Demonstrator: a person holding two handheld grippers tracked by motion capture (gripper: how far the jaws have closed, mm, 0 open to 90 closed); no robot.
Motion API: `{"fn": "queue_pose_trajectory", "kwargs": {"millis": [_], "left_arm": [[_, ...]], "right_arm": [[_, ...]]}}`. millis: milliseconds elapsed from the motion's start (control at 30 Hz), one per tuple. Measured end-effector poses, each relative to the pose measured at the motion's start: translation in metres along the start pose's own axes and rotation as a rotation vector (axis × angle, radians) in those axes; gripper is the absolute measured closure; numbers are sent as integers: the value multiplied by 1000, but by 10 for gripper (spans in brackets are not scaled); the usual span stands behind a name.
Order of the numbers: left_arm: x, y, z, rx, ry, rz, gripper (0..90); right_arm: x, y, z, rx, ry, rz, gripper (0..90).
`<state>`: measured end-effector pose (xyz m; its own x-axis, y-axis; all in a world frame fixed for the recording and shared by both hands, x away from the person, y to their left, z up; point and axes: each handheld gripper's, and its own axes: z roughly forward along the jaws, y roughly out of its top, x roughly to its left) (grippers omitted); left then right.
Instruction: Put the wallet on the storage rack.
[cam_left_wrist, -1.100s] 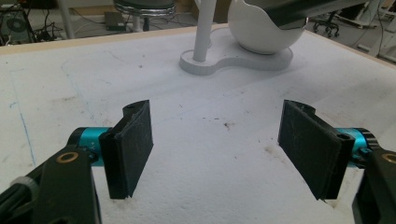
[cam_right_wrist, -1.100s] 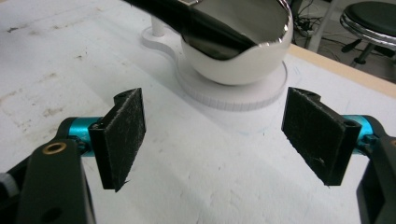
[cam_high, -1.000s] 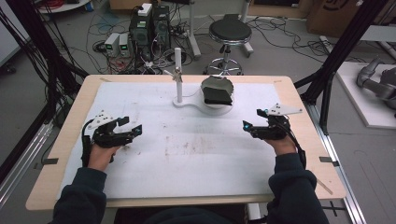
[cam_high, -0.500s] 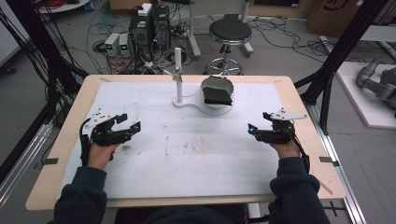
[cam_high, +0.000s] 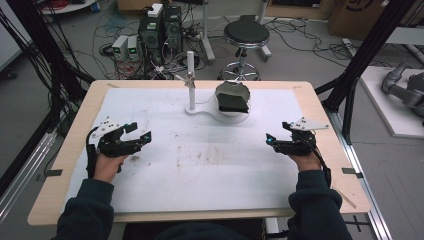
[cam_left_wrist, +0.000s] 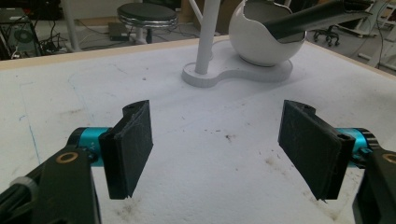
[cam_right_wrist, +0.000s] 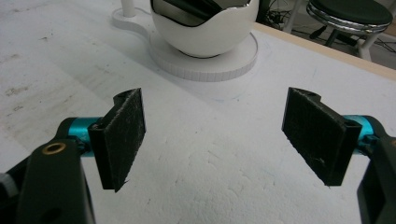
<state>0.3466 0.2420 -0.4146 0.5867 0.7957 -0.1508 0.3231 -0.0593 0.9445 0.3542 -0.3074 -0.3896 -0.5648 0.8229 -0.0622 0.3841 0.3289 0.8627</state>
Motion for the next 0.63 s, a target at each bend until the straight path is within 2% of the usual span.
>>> {"fn": "queue_pose_trajectory", "kwargs": {"millis": [633], "left_arm": [[1, -1, 1, 9, 2, -3, 261]], "right_arm": [[-2, -1, 1, -2, 1, 5, 218]]}}
